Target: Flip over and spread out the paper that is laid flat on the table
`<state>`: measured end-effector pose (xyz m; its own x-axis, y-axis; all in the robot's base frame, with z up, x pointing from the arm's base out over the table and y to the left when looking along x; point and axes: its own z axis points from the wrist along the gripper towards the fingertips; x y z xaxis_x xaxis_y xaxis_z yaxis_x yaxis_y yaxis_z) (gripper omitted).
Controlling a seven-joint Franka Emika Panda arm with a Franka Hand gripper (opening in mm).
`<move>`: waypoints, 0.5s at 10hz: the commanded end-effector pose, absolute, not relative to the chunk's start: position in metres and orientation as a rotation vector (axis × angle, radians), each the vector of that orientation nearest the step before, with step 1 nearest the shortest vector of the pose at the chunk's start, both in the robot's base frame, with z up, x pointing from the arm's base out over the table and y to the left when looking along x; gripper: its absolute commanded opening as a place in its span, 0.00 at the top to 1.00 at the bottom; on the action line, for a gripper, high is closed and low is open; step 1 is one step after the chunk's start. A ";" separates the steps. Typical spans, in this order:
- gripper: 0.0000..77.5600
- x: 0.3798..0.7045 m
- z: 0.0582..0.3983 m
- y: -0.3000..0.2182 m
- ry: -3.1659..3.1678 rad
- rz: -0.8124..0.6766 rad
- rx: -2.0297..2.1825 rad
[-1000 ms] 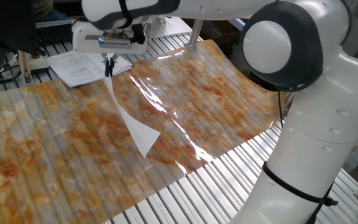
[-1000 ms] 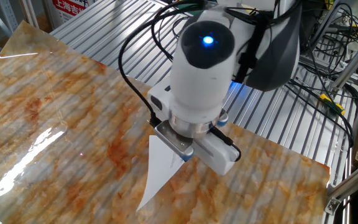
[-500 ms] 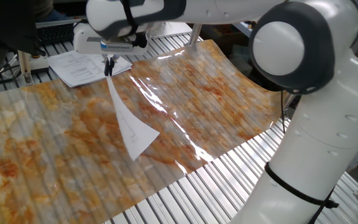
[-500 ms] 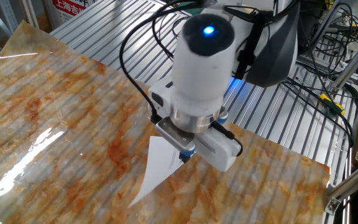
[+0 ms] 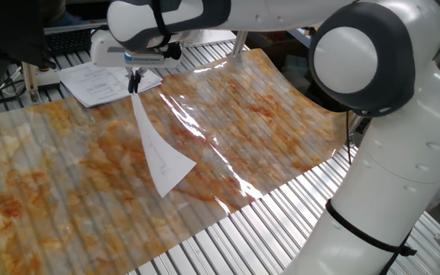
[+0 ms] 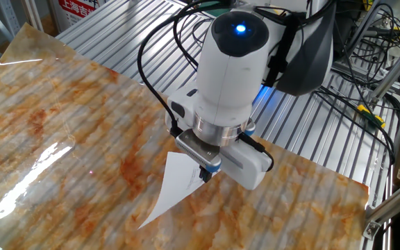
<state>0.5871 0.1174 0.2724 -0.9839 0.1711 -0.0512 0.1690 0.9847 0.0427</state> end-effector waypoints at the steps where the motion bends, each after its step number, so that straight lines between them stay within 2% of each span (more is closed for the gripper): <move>1: 0.98 0.586 0.295 0.117 3.085 0.123 0.301; 2: 0.98 0.583 0.323 0.113 3.092 0.125 0.311; 5: 0.98 0.585 0.358 0.106 3.102 0.127 0.316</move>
